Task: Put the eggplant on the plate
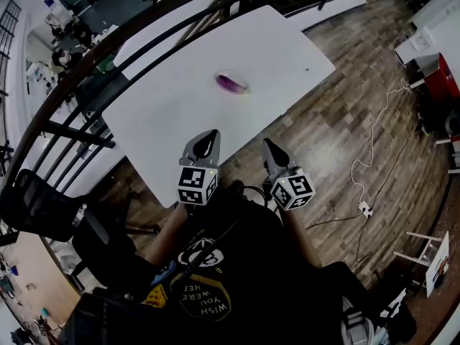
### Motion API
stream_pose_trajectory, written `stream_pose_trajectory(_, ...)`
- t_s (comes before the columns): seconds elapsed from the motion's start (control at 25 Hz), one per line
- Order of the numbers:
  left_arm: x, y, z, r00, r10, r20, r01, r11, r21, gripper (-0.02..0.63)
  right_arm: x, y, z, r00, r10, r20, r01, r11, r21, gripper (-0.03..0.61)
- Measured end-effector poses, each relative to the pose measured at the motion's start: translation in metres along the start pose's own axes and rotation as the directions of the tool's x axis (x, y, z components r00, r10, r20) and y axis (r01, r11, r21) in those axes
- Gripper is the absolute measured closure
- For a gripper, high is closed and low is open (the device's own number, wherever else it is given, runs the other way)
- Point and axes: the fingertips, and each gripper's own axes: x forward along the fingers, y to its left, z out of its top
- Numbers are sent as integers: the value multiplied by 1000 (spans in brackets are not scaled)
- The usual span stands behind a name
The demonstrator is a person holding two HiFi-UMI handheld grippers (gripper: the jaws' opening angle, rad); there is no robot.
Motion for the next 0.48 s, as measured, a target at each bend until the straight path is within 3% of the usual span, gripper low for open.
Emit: stream_pose_trajectory(0.48,8,-14,-9,999,-36,-27,36,999,-1,608,-6,-4,1,1000,6,-4,-6,1000,8,577)
